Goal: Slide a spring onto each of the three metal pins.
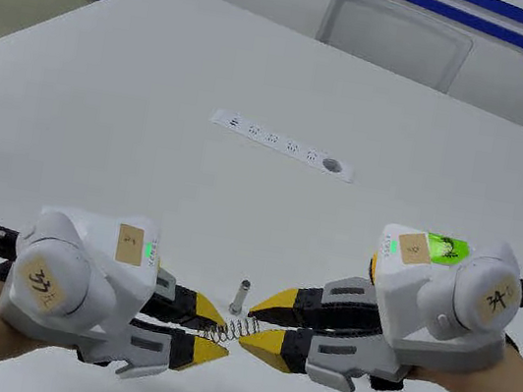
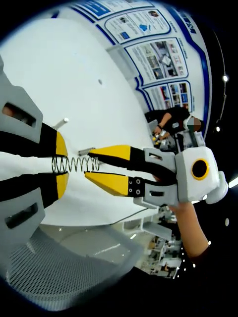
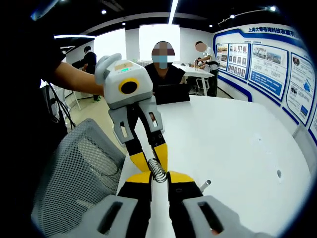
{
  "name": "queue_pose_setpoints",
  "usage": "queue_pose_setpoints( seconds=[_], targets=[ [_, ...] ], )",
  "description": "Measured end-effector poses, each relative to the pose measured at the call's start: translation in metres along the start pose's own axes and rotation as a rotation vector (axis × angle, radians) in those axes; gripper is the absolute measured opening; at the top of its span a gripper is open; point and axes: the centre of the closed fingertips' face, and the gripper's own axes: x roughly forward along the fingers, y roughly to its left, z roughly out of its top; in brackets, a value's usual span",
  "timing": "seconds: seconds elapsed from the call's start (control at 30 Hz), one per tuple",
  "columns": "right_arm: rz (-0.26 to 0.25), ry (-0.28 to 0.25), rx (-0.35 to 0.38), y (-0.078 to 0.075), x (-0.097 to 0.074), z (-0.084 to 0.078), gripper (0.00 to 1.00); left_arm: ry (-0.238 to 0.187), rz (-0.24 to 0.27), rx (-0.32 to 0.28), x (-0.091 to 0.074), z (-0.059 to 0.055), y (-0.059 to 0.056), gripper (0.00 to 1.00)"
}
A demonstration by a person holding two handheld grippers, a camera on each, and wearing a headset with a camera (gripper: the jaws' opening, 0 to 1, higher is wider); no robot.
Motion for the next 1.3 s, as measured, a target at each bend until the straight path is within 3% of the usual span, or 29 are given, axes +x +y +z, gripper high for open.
queue_pose_setpoints(
  seconds=[0.27, 0.47, 0.87, 0.97, 1.13, 1.3],
  targets=[
    [0.010, -0.024, 0.000, 0.004, 0.000, 0.009, 0.11, 0.000, 0.003, 0.004, 0.001, 0.002, 0.000, 0.10],
    [0.011, -0.067, -0.018, 0.006, 0.003, 0.024, 0.11, -0.007, -0.001, -0.003, 0.003, 0.007, -0.001, 0.10],
    [0.002, -0.085, -0.013, 0.008, 0.009, 0.027, 0.11, -0.008, -0.001, -0.017, 0.008, 0.008, -0.001, 0.10],
    [-0.018, -0.077, -0.060, 0.008, 0.009, 0.028, 0.11, -0.018, 0.001, -0.032, 0.008, 0.008, 0.001, 0.10],
    [-0.040, -0.068, -0.049, 0.002, 0.009, 0.026, 0.10, -0.016, 0.015, -0.039, 0.008, 0.006, 0.006, 0.11],
    [-0.087, -0.080, -0.031, -0.014, 0.005, 0.030, 0.10, 0.002, 0.050, -0.059, 0.004, 0.002, 0.019, 0.13]
  ],
)
